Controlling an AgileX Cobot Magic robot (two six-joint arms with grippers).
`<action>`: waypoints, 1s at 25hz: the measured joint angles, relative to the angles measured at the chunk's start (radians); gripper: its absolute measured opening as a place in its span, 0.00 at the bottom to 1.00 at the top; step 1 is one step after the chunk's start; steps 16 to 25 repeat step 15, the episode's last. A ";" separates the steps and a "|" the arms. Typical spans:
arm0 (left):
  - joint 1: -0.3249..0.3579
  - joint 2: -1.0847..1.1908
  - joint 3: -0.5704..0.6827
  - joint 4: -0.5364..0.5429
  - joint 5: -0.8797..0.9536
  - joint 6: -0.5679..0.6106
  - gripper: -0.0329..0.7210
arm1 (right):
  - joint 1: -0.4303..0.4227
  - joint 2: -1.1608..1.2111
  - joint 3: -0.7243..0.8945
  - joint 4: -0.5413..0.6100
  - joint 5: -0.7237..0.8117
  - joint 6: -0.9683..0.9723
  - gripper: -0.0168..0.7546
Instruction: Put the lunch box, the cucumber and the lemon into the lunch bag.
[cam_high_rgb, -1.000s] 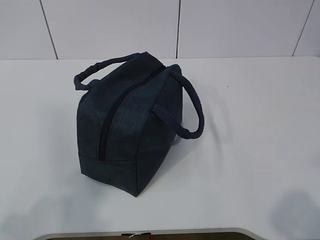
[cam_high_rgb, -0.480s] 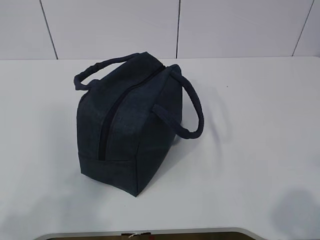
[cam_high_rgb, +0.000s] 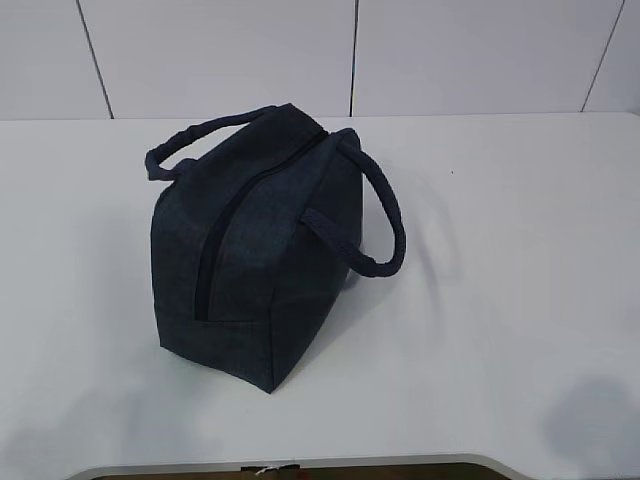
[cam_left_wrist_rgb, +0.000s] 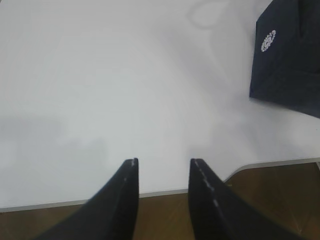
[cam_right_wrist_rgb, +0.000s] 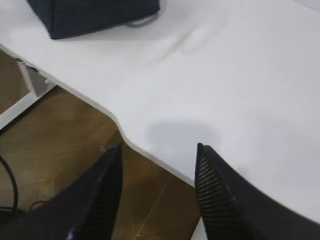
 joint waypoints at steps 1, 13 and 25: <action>0.000 0.000 0.000 0.000 0.000 0.000 0.36 | -0.027 0.000 0.000 0.000 0.000 0.000 0.52; 0.000 0.000 0.000 0.000 0.000 0.000 0.36 | -0.251 0.000 0.000 0.000 0.000 0.000 0.52; 0.000 0.000 0.000 0.000 0.000 0.000 0.36 | -0.251 0.000 0.000 0.000 0.000 0.000 0.52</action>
